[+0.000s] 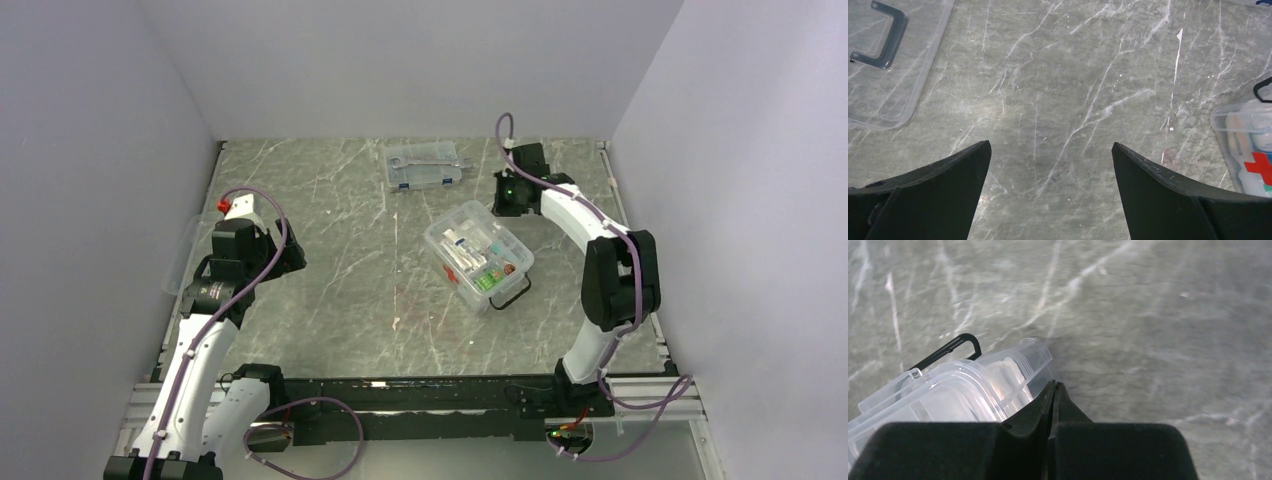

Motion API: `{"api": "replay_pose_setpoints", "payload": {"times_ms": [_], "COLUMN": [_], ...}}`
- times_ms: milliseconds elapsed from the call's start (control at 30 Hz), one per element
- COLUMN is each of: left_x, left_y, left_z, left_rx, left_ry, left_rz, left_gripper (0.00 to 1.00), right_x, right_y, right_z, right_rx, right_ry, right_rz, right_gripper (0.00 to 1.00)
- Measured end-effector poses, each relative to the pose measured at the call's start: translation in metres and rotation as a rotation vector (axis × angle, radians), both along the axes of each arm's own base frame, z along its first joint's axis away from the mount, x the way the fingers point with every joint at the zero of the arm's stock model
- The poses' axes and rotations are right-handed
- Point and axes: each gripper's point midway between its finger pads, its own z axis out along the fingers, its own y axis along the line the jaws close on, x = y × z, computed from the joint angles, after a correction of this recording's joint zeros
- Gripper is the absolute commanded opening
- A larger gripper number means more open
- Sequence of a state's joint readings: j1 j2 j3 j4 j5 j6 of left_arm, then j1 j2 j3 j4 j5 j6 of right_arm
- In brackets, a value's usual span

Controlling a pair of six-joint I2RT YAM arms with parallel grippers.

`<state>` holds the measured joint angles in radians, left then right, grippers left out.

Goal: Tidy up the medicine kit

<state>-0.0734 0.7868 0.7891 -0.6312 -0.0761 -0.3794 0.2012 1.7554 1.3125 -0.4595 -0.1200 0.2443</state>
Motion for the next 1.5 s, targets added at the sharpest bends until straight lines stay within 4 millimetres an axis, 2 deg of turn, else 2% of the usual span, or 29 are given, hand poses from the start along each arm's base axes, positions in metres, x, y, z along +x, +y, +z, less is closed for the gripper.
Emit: {"api": "replay_pose_setpoints", "payload": {"times_ms": [267, 567, 700, 833, 933, 1067, 1133, 1200, 1367, 1433, 1500], "left_x": [0.0, 0.0, 0.0, 0.0, 0.0, 0.0, 0.0, 0.0, 0.0, 0.0, 0.0], "left_y": [0.0, 0.0, 0.0, 0.0, -0.001, -0.001, -0.001, -0.001, -0.002, -0.003, -0.004], "left_z": [0.0, 0.0, 0.0, 0.0, 0.0, 0.0, 0.0, 0.0, 0.0, 0.0, 0.0], "left_rx": [0.0, 0.0, 0.0, 0.0, 0.0, 0.0, 0.0, 0.0, -0.004, -0.006, -0.009], "left_ry": [0.0, 0.0, 0.0, 0.0, 0.0, 0.0, 0.0, 0.0, 0.0, 0.0, -0.001], "left_rz": [0.0, -0.001, -0.002, -0.002, -0.002, -0.002, -0.003, -0.004, -0.009, -0.014, -0.019], "left_gripper": [0.99, 0.99, 0.99, 0.99, 0.99, 0.99, 0.99, 0.99, 0.99, 0.98, 0.99], "right_x": [-0.006, -0.031, -0.042, -0.049, -0.049, -0.04, -0.034, -0.03, -0.038, -0.046, -0.059], "right_y": [0.068, 0.136, 0.157, 0.167, 0.169, 0.158, 0.15, 0.137, 0.098, 0.081, 0.059], "right_z": [0.004, 0.01, 0.011, 0.013, 0.017, 0.028, 0.045, 0.07, 0.135, 0.147, 0.146], "right_rx": [0.021, 0.036, 0.051, 0.055, 0.045, -0.014, -0.043, -0.072, -0.098, -0.097, -0.1], "right_ry": [-0.029, -0.064, -0.066, -0.066, -0.074, -0.115, -0.158, -0.219, -0.362, -0.387, -0.375], "right_rz": [0.246, 0.529, 0.628, 0.685, 0.685, 0.622, 0.565, 0.492, 0.28, 0.201, 0.108], "right_gripper": [0.0, 0.0, 0.0, 0.0, 0.0, 0.0, 0.0, 0.0, 0.0, 0.0, 0.0]}}
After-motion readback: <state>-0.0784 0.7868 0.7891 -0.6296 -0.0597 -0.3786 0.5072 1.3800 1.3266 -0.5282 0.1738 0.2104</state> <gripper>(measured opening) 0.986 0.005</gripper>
